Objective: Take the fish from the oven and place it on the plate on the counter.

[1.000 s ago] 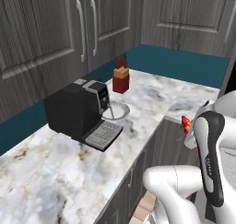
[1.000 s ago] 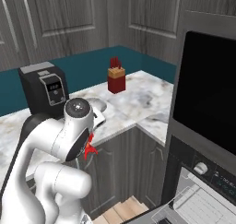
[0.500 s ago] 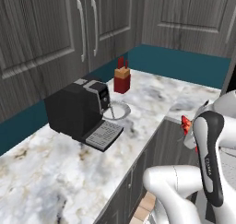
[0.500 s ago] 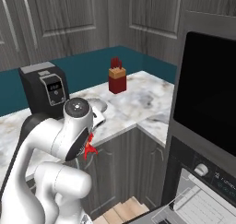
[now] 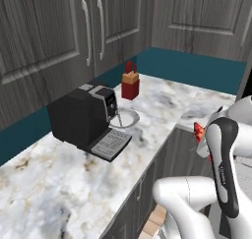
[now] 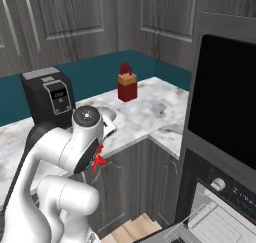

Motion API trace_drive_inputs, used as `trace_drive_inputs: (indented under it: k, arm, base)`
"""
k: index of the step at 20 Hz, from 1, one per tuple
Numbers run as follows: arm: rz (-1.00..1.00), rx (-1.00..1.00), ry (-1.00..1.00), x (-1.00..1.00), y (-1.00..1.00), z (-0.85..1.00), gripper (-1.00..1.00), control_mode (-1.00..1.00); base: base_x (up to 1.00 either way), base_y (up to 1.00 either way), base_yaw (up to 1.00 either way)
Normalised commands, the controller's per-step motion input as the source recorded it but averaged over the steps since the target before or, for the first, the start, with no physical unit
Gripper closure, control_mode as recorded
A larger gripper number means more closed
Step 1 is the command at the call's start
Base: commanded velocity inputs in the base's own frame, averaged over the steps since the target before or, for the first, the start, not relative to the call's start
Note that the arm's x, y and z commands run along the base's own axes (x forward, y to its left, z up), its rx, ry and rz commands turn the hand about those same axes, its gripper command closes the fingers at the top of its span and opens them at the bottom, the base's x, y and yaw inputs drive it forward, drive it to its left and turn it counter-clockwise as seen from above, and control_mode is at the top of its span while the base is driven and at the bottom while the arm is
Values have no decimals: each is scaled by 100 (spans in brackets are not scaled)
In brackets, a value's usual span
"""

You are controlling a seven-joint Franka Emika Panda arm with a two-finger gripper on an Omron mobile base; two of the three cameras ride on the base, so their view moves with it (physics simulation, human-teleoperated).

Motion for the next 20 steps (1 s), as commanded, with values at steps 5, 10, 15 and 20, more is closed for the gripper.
trace_drive_inputs:
  k: [5,10,15,20]
  arm:
    - [19,4,0,93,-51,3,100,-100]
    - [15,2,5,100,-37,1,100,-100]
    - [6,0,6,98,6,0,100,-100]
    - [17,0,14,100,36,0,100,-100]
  base:
    - [0,0,0]
    - [0,0,0]
    - [0,0,0]
    - [0,0,0]
